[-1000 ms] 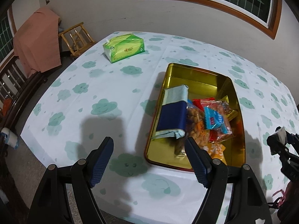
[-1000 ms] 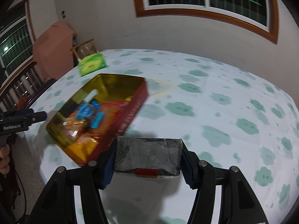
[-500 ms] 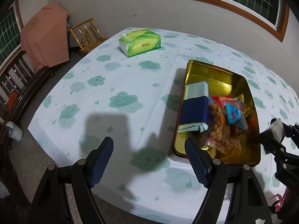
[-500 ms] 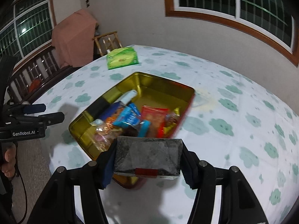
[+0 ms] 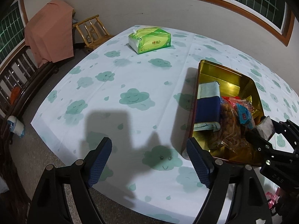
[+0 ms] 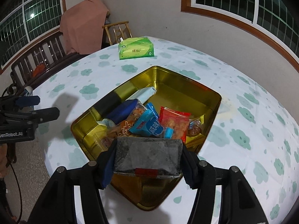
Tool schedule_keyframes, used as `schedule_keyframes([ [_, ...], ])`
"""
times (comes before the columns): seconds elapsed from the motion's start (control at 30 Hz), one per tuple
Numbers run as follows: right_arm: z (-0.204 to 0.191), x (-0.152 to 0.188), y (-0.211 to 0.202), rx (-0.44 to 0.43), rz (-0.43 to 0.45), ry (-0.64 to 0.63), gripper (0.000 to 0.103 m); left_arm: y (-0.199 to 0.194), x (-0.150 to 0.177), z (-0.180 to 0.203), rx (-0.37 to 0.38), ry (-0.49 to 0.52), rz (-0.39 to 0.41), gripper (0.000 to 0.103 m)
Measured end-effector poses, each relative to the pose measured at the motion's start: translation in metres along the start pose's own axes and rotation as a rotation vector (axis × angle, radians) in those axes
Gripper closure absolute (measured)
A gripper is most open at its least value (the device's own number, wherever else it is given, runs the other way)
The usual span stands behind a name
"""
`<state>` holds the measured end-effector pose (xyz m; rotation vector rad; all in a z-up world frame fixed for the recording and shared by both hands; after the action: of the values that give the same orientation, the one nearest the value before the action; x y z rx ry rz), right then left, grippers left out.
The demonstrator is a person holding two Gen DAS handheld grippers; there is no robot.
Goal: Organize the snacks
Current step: 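Lower the grey seaweed box into the tin and open the right tool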
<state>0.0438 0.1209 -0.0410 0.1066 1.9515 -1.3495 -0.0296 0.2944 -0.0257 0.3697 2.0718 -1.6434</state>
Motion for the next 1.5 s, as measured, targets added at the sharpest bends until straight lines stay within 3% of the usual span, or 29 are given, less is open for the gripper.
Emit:
schedule_keyframes([
  [0.8, 0.02, -0.025, 0.048, 0.102, -0.012, 0.076, 0.043, 0.009, 0.002, 0.003, 0.013, 0.002, -0.023, 0.024],
  [1.33, 0.021, -0.023, 0.047, 0.145, 0.016, 0.116, 0.041, 0.006, 0.0, 0.017, 0.023, 0.02, -0.019, 0.022],
  [1.5, 0.019, -0.023, 0.042, 0.184, 0.037, 0.095, 0.034, 0.004, 0.001, 0.022, 0.026, 0.027, -0.019, 0.022],
])
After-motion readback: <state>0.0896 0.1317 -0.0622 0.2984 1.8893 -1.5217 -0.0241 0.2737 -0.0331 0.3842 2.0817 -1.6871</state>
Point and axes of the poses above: each gripper's, at about its wrist camera, not at the fingertips, and y roughly the way its jaws point, z to its right, x to its underside, the point moved 4 cm from there along y, roughly the way its jaws point, and after that the axes turned 15 degrees about y, right-handed, at the moved point
